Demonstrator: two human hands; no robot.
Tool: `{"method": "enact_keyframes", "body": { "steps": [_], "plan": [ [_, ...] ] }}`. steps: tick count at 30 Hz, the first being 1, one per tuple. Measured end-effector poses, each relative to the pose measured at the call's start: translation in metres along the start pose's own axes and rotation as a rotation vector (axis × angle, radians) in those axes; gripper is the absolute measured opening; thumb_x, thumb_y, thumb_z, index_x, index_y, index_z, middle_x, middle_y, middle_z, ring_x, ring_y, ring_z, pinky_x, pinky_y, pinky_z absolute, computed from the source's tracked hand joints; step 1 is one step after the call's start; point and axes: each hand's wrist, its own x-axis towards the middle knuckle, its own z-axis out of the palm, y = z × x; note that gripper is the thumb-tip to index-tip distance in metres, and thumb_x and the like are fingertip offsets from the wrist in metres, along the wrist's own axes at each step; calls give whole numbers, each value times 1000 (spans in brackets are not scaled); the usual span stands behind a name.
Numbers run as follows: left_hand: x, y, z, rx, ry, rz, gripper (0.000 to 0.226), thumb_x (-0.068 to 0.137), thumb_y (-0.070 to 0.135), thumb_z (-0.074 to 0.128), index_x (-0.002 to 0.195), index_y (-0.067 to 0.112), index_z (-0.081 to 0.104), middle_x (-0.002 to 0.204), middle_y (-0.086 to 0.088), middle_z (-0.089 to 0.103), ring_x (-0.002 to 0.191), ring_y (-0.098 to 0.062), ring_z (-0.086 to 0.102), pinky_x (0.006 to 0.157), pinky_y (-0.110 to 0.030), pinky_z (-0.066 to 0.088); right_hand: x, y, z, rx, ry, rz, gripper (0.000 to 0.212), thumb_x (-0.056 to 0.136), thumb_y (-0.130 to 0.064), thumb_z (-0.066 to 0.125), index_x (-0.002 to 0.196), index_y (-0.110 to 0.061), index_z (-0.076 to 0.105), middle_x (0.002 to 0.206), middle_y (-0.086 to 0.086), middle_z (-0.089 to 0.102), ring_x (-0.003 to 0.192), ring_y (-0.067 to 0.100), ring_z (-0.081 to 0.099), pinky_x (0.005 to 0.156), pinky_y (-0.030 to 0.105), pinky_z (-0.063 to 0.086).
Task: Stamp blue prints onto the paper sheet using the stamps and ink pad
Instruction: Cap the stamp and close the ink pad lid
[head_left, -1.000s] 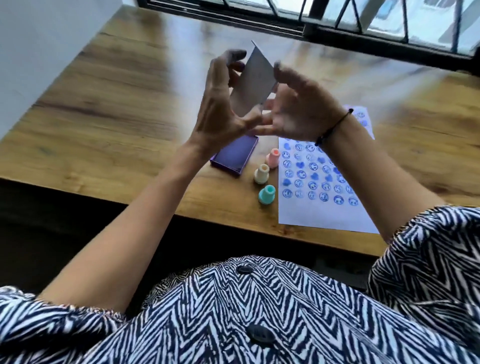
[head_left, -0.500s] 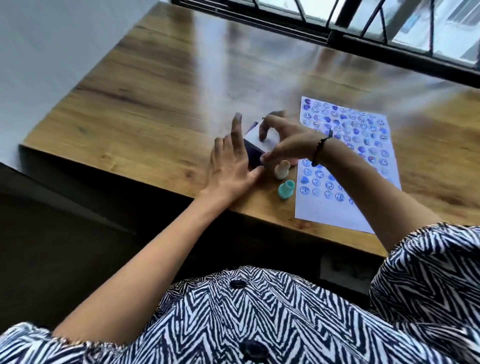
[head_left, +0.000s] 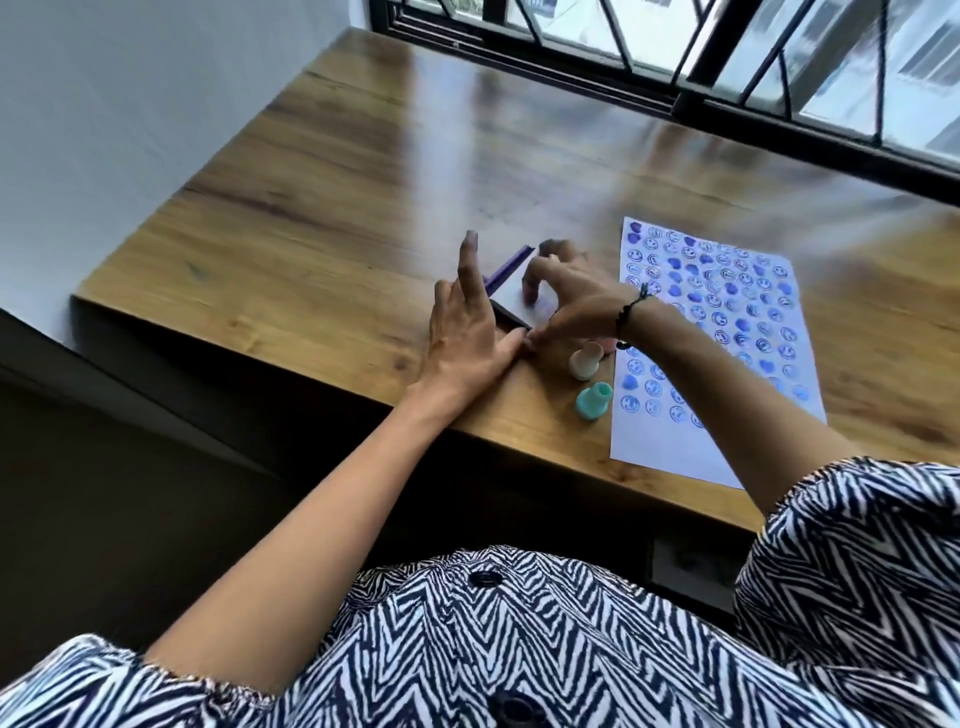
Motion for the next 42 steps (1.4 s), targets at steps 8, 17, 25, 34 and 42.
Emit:
{"method": "enact_keyframes", "body": {
  "steps": [8,17,25,34,42],
  "plan": [
    [1,-4,2,-56,-9,-19,104,70,23,71,143,11,-2,117,-18,52,108,-32,39,95,-36,36,4,-4,-4,40,-14,-4,43,66,-25,74,103,-24,52,144,14,27,131,34,27,107,38,28],
    [3,-10,1,-96,-25,-6,91,73,-3,52,143,12,-5,125,-13,55,118,-26,36,98,-26,31,12,-19,3,29,37,-48,42,69,-37,70,105,-23,52,125,15,47,117,33,42,103,41,30],
    [8,-13,-4,-230,-37,-44,92,67,-12,42,143,10,-5,123,-15,55,122,-27,44,105,-24,31,15,-22,10,72,96,-6,45,66,-40,69,102,-20,51,123,14,49,115,35,43,102,40,31],
    [9,-11,0,-172,49,-61,86,69,-14,42,142,6,2,122,-10,59,113,-29,51,97,-25,35,11,-18,6,95,89,28,45,64,-31,72,102,-18,52,135,16,38,124,36,35,103,36,32],
    [7,-10,1,-156,74,-46,85,69,-12,45,143,6,6,125,-9,58,113,-29,54,97,-38,44,6,-20,8,56,106,10,44,70,-31,71,103,-10,51,123,15,47,114,34,40,98,35,30]
  ]
}}
